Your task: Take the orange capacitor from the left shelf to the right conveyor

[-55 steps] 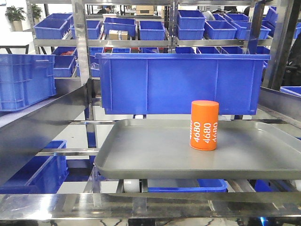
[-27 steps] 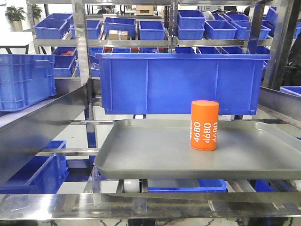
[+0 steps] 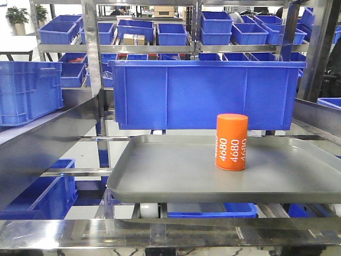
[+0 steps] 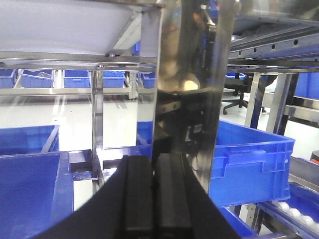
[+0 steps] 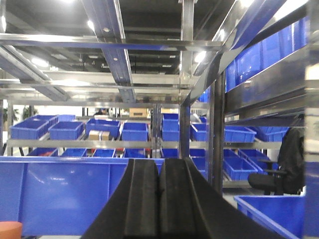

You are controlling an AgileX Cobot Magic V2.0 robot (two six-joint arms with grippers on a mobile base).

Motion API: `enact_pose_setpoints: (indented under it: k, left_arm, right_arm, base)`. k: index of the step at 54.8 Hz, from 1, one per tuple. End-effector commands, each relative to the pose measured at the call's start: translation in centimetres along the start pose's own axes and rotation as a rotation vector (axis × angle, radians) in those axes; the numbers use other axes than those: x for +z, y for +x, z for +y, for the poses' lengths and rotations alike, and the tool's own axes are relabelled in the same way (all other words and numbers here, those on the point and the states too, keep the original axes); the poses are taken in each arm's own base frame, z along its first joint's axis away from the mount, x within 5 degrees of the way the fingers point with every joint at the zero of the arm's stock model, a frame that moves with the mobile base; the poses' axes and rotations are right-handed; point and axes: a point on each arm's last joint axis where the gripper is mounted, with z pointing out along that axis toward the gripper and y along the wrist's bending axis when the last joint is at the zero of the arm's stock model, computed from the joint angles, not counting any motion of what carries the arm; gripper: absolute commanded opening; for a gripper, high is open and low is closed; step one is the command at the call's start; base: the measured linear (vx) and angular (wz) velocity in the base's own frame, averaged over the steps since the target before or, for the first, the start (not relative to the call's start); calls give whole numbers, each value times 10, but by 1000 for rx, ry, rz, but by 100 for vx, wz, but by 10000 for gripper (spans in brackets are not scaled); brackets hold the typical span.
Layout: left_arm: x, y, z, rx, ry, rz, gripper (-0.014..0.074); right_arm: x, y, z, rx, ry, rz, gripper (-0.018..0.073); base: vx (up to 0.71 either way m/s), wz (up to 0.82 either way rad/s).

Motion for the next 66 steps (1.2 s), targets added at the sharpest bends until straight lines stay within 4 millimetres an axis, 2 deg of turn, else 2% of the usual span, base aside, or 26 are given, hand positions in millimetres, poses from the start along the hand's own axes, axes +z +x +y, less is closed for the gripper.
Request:
enact_pose_setpoints:
  k: [1, 12, 19, 25, 36, 42, 46, 51, 60, 66]
  left_arm:
    - [-2, -18, -2, -11, 17, -115, -6]
    - [-2, -18, -2, -11, 17, -115, -6]
    - [-2, -18, -2, -11, 17, -115, -6]
    - [-2, -18, -2, -11, 17, -115, -6]
    - [-2, -18, -2, -11, 17, -115, -6]
    - [-2, -18, -2, -11, 17, -115, -6]
    - [-2, -18, -2, -11, 17, -115, -6]
    - [-2, -18, -2, -11, 17, -115, -6]
    - [-2, -18, -2, -11, 17, -115, -6]
    - [-2, -18, -2, -11, 17, -115, -6]
  right_arm:
    - [7, -10, 0, -15, 5, -56, -11]
    - [7, -7, 0, 1, 2, -11, 15]
    - [6, -5, 0, 21, -2, 10, 102]
    - [7, -3, 0, 23, -5, 36, 247]
    - [9, -2, 0, 29, -4, 41, 611]
    - [8, -2, 1, 44, -11, 39, 730]
    - [9, -2, 5, 88, -54, 44, 729]
    - [19, 4, 13, 139, -137, 84, 718]
    - [53, 23, 48, 83, -362, 202, 681]
    - [69, 28, 69, 84, -456, 270, 671]
  base:
    - [0, 0]
    - [0, 0]
    - [0, 0]
    - [0, 0]
    - [0, 0]
    - [0, 0]
    - [0, 0]
    - [0, 0]
    - [0, 0]
    - [0, 0]
